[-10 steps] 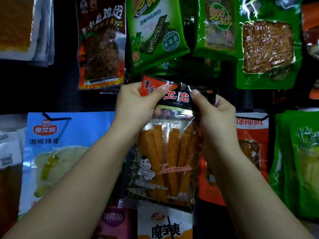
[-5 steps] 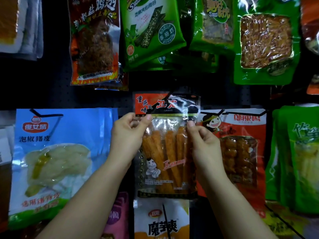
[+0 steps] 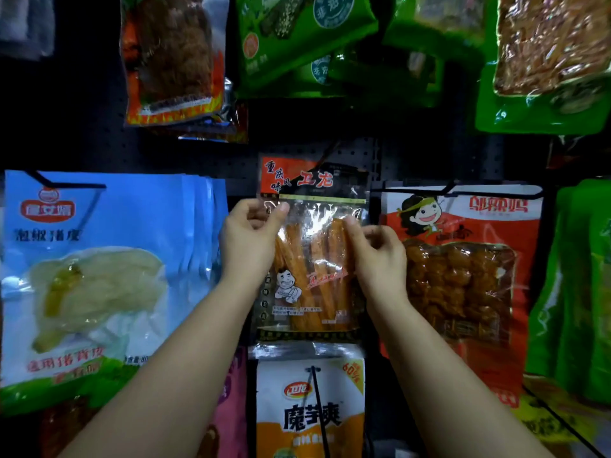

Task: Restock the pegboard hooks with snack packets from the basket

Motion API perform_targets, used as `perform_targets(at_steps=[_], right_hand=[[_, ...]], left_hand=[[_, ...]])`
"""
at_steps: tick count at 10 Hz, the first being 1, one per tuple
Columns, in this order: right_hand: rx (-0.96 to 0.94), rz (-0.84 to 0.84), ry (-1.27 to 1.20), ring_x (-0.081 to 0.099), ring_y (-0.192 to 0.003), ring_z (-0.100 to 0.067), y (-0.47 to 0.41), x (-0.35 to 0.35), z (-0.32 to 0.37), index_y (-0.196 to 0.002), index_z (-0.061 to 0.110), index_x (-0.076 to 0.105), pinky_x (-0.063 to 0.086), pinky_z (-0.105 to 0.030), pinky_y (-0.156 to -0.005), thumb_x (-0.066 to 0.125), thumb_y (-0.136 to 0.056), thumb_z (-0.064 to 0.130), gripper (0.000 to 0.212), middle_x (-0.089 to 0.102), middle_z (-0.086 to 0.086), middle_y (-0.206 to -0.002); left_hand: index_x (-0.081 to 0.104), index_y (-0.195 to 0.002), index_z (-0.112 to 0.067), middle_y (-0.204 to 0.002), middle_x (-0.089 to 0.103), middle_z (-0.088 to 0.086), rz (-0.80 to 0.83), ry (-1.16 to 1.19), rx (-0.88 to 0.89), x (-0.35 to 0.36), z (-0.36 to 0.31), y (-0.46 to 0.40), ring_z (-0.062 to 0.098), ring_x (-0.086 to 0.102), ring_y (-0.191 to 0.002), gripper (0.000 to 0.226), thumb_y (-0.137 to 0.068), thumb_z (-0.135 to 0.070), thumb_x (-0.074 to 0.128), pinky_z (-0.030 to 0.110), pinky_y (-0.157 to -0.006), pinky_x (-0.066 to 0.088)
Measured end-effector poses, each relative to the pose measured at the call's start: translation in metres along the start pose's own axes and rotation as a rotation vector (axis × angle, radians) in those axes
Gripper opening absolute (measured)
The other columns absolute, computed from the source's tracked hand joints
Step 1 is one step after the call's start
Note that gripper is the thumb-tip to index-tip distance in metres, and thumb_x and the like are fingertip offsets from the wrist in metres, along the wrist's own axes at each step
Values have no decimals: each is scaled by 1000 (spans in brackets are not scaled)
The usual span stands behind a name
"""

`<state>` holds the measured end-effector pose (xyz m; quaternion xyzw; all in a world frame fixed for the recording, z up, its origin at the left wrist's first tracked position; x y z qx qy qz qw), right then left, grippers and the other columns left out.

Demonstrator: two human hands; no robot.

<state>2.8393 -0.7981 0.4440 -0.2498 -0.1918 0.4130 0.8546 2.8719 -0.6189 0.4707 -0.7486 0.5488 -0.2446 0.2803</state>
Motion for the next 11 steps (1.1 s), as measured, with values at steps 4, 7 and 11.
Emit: perform_targets(at_steps=[4,7,11], right_hand=[[-54,296,-29,24,-106,41,69,-11,-56,-145,43,27,27,12,-81,53,-83,52,68,26,43,-129],[-44,297,-29,22,-121,31,80,-10,-67,-147,43,19,25,3,-96,55,-87,47,70,21,36,-142],[59,259,2,40,-130,5,109,-36,-77,-144,39,31,39,-15,-101,56,-80,53,71,43,18,-144]], left_hand=[[25,-116,-73,-122,42,-44,244,107,-61,-7,56,85,-22,39,-118,66,-70,-54,68,18,-99,35],[23,-144,-41,-126,28,-41,180,73,-96,-9,73,97,-22,31,-117,72,-80,-50,55,-3,-83,26],[33,-140,-37,-139,39,-18,168,117,-286,-26,85,136,-12,45,-107,62,-83,-45,57,19,-91,34]])
Point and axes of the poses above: each hand's wrist, its own y-axis away from the middle knuckle, its own x-axis out of the palm, z = x × y, the point moved 4 cm from there along -y, towards the middle knuckle
